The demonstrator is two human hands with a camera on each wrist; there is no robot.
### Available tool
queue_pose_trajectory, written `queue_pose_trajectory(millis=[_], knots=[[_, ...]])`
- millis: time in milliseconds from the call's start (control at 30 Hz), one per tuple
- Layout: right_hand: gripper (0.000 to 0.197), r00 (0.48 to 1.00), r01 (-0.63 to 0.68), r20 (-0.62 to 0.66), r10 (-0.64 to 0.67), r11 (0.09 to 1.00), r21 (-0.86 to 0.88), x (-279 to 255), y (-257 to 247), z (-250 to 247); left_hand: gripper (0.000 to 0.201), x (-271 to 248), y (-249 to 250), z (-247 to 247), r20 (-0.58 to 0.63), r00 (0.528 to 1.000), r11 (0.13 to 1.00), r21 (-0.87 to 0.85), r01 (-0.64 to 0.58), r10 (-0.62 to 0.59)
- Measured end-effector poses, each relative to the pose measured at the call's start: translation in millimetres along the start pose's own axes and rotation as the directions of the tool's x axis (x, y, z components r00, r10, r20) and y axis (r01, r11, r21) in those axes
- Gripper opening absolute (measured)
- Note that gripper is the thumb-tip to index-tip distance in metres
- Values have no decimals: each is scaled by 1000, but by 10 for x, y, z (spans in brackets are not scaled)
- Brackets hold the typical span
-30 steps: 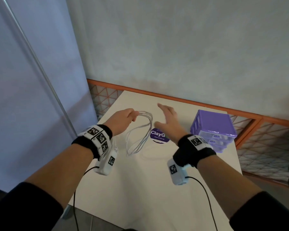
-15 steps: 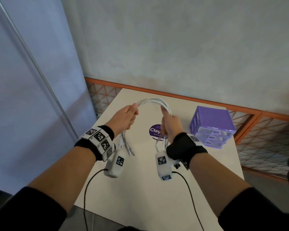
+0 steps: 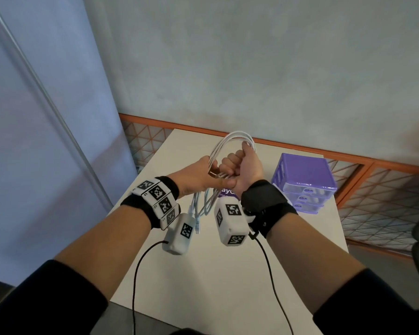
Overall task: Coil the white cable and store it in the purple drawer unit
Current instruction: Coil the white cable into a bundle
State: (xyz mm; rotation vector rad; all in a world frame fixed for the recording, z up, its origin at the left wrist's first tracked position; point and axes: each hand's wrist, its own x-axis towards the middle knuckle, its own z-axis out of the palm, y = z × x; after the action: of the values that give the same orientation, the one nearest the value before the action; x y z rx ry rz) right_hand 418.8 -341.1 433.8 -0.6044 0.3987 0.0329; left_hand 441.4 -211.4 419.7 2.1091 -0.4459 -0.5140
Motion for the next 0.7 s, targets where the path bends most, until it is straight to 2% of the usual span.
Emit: queue_pose_trajectory(millis=[133, 200, 267, 300, 333, 400, 467, 600, 700], knots=[[51, 1000, 5, -1, -5, 998, -56, -51, 5, -17, 75, -53, 57, 19, -50, 998, 999, 11, 37, -36], [49, 996, 74, -33, -86, 959, -272, -49, 15, -6, 67, -62, 65, 43, -18, 998, 997, -58, 52, -53], [46, 975, 172, -13, -223, 787, -592, -35, 4, -20, 43, -70, 64, 63, -14, 998, 992, -106, 65, -67], [42, 964, 209, 23, -264, 706, -676, -29, -32, -29, 34, -70, 66, 65, -19, 997, 992, -107, 68, -71], [35, 962, 229, 59, -266, 675, -702, -16, -73, -41, 28, -78, 55, 64, -16, 997, 991, -109, 75, -77], [20, 971, 238, 131, -201, 728, -643, 6, -210, -43, 26, -94, 59, 66, 20, 996, 985, -142, 93, -92], [21, 972, 230, 177, -153, 756, -612, 36, -315, -14, 23, -114, 79, 63, 35, 996, 981, -172, 93, -88], [32, 949, 311, 168, -266, 710, -631, 112, -323, 70, 16, -100, 176, 91, 23, 999, 988, -146, 45, -42], [37, 945, 326, 178, -273, 804, -497, 139, -326, 95, 22, -90, 251, 108, 36, 999, 994, -107, -16, 20]])
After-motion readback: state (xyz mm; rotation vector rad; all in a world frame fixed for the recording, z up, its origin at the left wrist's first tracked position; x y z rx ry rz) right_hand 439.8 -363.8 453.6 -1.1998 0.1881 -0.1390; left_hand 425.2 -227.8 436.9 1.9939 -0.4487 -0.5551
